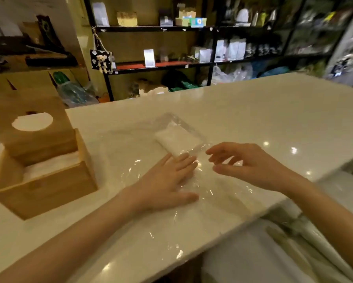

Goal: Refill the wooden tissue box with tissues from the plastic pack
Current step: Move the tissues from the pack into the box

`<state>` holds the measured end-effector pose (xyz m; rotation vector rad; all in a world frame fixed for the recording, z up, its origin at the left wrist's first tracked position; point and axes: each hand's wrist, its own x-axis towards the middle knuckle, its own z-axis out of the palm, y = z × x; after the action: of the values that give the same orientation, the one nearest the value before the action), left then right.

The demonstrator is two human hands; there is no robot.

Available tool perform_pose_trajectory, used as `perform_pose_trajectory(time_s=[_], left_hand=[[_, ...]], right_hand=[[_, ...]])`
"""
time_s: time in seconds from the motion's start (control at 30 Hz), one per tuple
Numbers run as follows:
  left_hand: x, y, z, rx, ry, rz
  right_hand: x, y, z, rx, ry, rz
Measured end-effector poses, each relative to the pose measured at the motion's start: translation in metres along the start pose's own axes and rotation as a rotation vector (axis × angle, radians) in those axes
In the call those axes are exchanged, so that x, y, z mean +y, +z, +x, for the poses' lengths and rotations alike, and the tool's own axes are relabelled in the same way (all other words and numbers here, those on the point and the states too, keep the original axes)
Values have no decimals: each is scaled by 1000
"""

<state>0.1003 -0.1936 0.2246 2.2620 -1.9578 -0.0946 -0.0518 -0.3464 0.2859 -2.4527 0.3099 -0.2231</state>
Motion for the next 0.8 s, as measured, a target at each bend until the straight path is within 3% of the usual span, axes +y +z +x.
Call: perform_pose_trajectory(time_s=[0.2,0.3,0.53,0.7,0.8], left_hand=[[-6,12,3,148,126,-20],[-8,10,5,119,68,-121],[-11,-29,11,125,-4,-397],[-49,-47,37,228,-389,-394],[-74,-38,45,135,-506,-226]], right_hand=[[10,14,-29,-68,46,109],[15,27,-36,-115,20,88],[13,62,-6,-112,-189,-319],[21,78,46,-50,-188,-514],[32,84,70,-54,-173,-553]])
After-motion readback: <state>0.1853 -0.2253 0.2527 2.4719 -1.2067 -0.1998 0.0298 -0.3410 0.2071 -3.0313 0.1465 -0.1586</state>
